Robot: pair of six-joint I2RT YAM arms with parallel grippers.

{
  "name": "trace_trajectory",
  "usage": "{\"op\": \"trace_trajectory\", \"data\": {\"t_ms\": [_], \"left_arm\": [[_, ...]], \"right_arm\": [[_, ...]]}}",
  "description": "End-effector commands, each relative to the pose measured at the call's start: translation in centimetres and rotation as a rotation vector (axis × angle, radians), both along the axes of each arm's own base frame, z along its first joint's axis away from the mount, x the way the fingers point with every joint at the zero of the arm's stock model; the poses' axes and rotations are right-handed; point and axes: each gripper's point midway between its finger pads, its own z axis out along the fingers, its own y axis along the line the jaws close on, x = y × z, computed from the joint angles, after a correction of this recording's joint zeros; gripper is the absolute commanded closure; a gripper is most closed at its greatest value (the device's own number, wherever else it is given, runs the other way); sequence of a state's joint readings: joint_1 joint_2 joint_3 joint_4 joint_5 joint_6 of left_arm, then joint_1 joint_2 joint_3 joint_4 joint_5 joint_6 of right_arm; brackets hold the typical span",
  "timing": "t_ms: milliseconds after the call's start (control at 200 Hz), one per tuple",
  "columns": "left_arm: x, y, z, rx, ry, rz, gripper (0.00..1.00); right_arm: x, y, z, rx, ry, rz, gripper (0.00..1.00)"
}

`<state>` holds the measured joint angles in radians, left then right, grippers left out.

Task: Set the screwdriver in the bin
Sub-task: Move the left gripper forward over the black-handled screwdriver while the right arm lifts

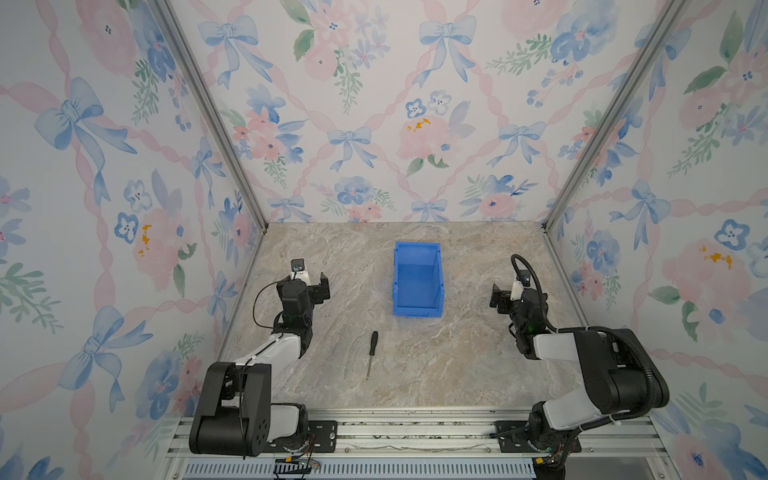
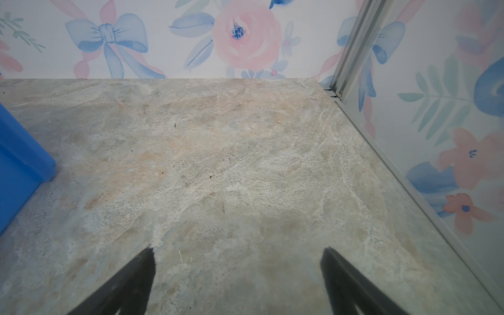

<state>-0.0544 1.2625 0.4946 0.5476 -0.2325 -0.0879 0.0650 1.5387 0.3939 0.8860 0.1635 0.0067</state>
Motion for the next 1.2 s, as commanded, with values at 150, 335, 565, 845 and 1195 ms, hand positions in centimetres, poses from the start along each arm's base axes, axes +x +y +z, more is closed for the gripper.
{"op": "trace_trajectory", "data": {"t_ms": [150, 335, 565, 845, 1195], "left_arm": [[-5.6, 0.4, -1.0, -0.190, 0.314, 0.181, 0.03], [-7.9, -3.7, -1.9, -0.246, 0.436, 0.096, 0.03], [-9.2, -11.1, -1.9, -0.290, 0.596, -0.080, 0.02], [-9.5, -16.6, -4.6, -0.254, 0.737, -0.189, 0.03], [-10.0, -18.3, -8.3, -0.184, 0.871, -0.253, 0.02]], "right_arm": [[0.2, -0.2, -0.1, 0.006, 0.000, -0.002, 0.03], [0.2, -0.2, -0.1, 0.002, 0.000, -0.002, 0.03], [0.2, -0.2, -0.1, 0.002, 0.001, -0.004, 0.03], [0.7, 0.7, 1.9, -0.039, 0.094, 0.013, 0.03], [-4.6, 7.3, 7.5, -0.091, 0.085, 0.201, 0.03]]}}
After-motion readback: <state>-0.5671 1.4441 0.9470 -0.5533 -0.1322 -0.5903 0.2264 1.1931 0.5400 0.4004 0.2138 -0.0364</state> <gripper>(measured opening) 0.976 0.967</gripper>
